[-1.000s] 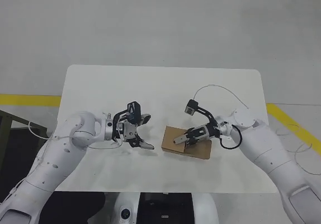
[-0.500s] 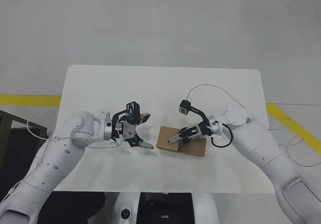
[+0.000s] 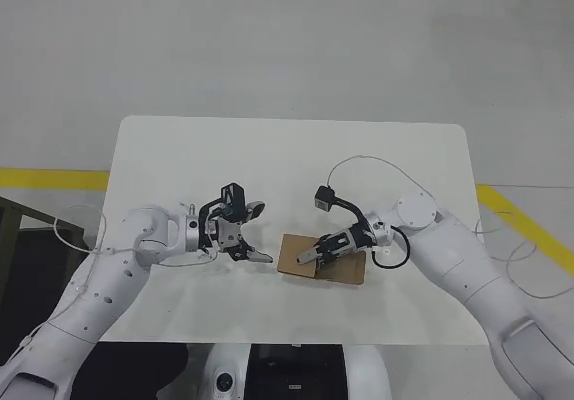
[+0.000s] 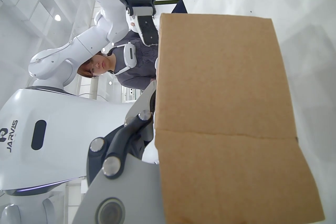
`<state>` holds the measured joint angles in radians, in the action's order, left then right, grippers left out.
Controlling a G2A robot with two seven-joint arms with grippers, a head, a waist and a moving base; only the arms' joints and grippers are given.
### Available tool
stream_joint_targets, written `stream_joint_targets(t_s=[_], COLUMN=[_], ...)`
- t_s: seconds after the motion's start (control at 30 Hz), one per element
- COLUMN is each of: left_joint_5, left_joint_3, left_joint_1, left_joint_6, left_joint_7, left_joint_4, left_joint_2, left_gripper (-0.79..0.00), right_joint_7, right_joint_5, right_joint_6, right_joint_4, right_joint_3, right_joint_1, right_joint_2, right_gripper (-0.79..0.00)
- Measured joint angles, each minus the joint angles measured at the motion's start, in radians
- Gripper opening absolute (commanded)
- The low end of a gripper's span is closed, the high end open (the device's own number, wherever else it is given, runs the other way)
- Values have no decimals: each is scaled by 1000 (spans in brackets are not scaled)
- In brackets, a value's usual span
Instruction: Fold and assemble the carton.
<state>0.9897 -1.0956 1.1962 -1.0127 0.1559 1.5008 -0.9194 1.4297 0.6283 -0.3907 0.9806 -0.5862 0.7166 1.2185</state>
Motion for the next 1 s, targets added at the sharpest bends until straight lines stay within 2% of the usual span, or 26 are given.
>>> stream_joint_targets(t_s=[0.4,0.6,0.63,0.67,0.7,0.73,0.77,1.0], left_joint_5=[324,425,438,454,465,474,481,505], left_joint_3=[55,61,60,58,56,54,52,29], left_joint_1=[22,25,27,29,32,34,37,56], left_joint_6=[5,27,30,35,38,40,41,45], left_joint_7=[-362,-476,-488,-502,-512,-521,-529,-558], left_joint_4=[-84,-111,-112,-113,-114,-115,-116,-100], left_joint_2=[-13,-13,-12,-11,-9,-8,-7,1], left_gripper=[0,0,0,0,0,0,0,0], right_joint_7=[-19,-23,-26,-30,-33,-36,-39,-70], right_joint_5=[69,74,73,72,71,69,66,31], right_joint_6=[-20,-23,-26,-30,-34,-36,-39,-71], right_joint_4=[-114,-172,-183,-197,-208,-219,-230,-284], right_joint_3=[81,118,123,131,136,141,147,171], right_joint_1=[-42,-67,-71,-76,-80,-84,-87,-123], right_joint_2=[57,84,89,95,99,104,108,121], right_gripper=[-785,-785,-763,-631,-545,-366,0,0])
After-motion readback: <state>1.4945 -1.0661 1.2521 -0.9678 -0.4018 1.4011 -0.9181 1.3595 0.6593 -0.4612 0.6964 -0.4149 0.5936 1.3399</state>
